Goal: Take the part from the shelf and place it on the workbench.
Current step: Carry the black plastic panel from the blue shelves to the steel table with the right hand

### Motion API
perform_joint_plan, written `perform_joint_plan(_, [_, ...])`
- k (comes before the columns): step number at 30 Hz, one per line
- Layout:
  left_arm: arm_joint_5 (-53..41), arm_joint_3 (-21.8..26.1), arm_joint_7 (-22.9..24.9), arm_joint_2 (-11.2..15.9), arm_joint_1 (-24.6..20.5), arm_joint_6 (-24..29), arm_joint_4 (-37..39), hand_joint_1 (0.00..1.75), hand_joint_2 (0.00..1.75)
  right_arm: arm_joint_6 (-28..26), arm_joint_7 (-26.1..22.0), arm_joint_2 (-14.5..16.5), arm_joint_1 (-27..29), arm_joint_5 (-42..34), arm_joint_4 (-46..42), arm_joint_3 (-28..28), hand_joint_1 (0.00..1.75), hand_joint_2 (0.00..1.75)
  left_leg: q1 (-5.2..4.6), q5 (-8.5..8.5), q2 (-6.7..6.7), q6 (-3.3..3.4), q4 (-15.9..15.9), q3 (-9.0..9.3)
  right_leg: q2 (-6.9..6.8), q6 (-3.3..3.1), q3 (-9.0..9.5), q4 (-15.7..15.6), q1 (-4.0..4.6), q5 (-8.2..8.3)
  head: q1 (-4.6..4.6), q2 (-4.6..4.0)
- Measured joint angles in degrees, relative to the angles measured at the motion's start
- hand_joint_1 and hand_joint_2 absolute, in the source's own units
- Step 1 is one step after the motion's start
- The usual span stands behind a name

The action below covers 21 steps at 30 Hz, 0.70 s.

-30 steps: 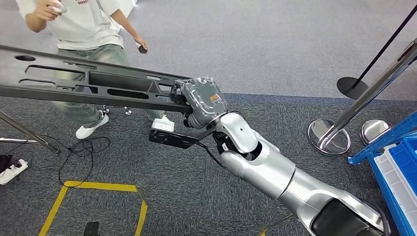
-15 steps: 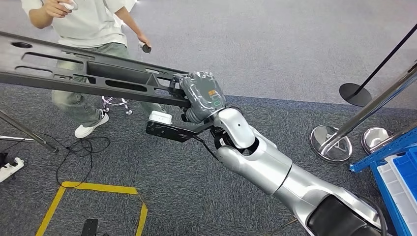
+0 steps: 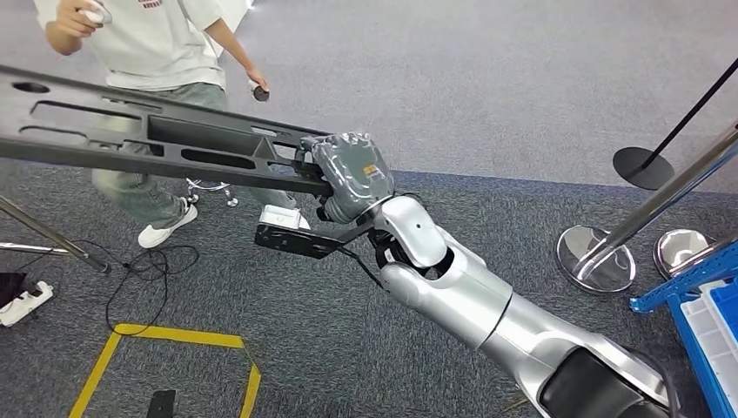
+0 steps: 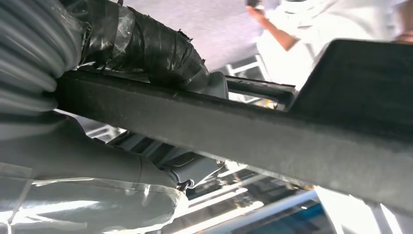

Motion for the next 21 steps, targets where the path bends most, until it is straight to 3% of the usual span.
perform_joint_plan(1, [0.15, 0.00, 0.13, 0.01, 0.05, -0.06, 0.00, 0.00, 1.75, -0.10, -0.24, 0.34, 0.00, -0.01, 0.22, 0.00, 1.75, 1.75, 0.00, 0.72, 0.05, 0.01, 0.36, -0.62, -0.32, -0.02, 0.18, 0.00, 0.05, -0.15, -0.01, 0.00])
perform_joint_plan(2, [0.26, 0.00, 0.23, 0.05, 0.10, -0.09, 0.00, 0.00, 1.75, -0.22, -0.43, 0.68, -0.01, -0.05, 0.48, 0.00, 1.75, 1.75, 0.00, 2.39, 0.21, 0.11, -1.46, -0.09, -0.65, 0.00, 0.41, 0.01, 0.08, -0.31, -0.01, 0.00])
perform_joint_plan(4, [0.34, 0.00, 0.46, 0.15, 0.07, -0.09, 0.00, 0.00, 1.75, -0.54, -0.70, 1.35, -0.16, -0.12, 0.99, 0.00, 1.75, 1.75, -0.23, 6.46, 1.70, 0.46, -9.31, 3.40, -1.31, 0.20, 0.94, 0.01, 0.24, -0.68, 0.00, 0.00])
perform_joint_plan(5, [0.31, 0.00, 0.60, 0.22, -0.02, -0.08, 0.00, 0.00, 1.75, -0.73, -0.77, 1.64, -0.37, -0.13, 1.24, 0.00, 1.75, 1.75, -0.47, 7.69, 2.49, 0.76, -12.71, 5.01, -1.60, 0.40, 1.11, 0.03, 0.40, -0.86, 0.00, 0.00])
perform_joint_plan(7, [0.07, 0.00, 0.84, 0.31, -0.23, -0.05, 0.00, 0.00, 1.75, -0.96, -0.79, 2.01, -0.89, -0.03, 1.66, 0.00, 1.75, 1.75, -0.95, 8.09, 3.12, 1.30, -15.59, 6.26, -2.24, 0.89, 1.28, -0.03, 0.70, -1.11, 0.05, 0.00])
perform_joint_plan(10, [-0.40, 0.00, 0.88, 0.51, -0.11, -0.10, 0.00, 0.00, 1.75, -1.04, -0.46, 2.24, -1.25, 0.19, 2.05, 0.00, 1.75, 1.75, -0.75, 8.35, 1.60, 2.08, -16.01, 6.41, -2.74, 1.73, 1.46, 0.12, 0.70, -1.68, 0.10, 0.00])
perform_joint_plan(12, [-0.67, 0.00, 0.77, 0.77, -0.05, -0.02, 0.00, 0.00, 1.75, -0.96, -0.23, 2.28, -1.41, -0.05, 2.10, 0.00, 1.75, 1.75, -0.44, 8.62, 0.77, 2.84, -16.37, 6.64, -1.31, 2.11, 0.00, 3.66, 0.57, -4.01, 0.17, 0.00])
perform_joint_plan(14, [-0.77, 0.00, 0.67, 1.02, -0.14, 0.21, 0.00, 0.00, 1.75, -0.72, -0.24, 2.26, -1.46, -0.78, 2.10, 0.00, 1.75, 1.75, -0.49, 8.65, -0.13, 3.28, -16.36, 6.65, 0.02, 2.16, -3.38, 10.90, 0.49, -7.54, 0.22, 0.00])
perform_joint_plan(16, [-0.80, 0.00, 0.84, 1.19, -0.13, 0.34, 0.00, 0.00, 1.75, -0.46, -0.06, 2.21, -1.36, -1.24, 2.00, 0.00, 1.75, 1.75, -0.55, 8.63, -1.23, 3.30, -16.31, 6.67, 0.36, 2.16, -6.00, 15.83, 0.48, -8.67, 0.23, 0.00])
perform_joint_plan(18, [-0.89, 0.00, 1.40, 1.30, -0.07, 0.38, 0.00, 0.00, 1.75, -0.24, 0.58, 2.08, -1.35, -1.13, 1.54, 0.00, 1.75, 1.75, -0.57, 8.60, -2.47, 3.25, -16.19, 6.72, 0.65, 1.95, -4.99, 12.91, 0.47, -5.86, 0.24, 0.00])
perform_joint_plan(20, [-0.96, 0.00, 2.05, 1.37, -0.06, 0.45, 0.00, 0.00, 1.75, -0.02, 1.26, 1.86, -1.49, -0.95, 0.70, 0.00, 1.75, 1.75, -0.59, 8.48, -3.67, 3.01, -15.95, 6.68, 2.65, 1.51, -1.46, 5.01, 0.34, -2.10, 0.21, 0.00])
perform_joint_plan(21, [-0.97, 0.00, 2.28, 1.43, -0.07, 0.51, 0.00, 0.00, 1.75, 0.09, 1.46, 1.73, -1.58, -0.91, 0.27, -0.01, 1.75, 1.75, -0.58, 8.45, -4.15, 2.78, -15.84, 6.55, 3.61, 1.40, -0.12, 2.18, 0.25, -1.17, 0.18, 0.00])
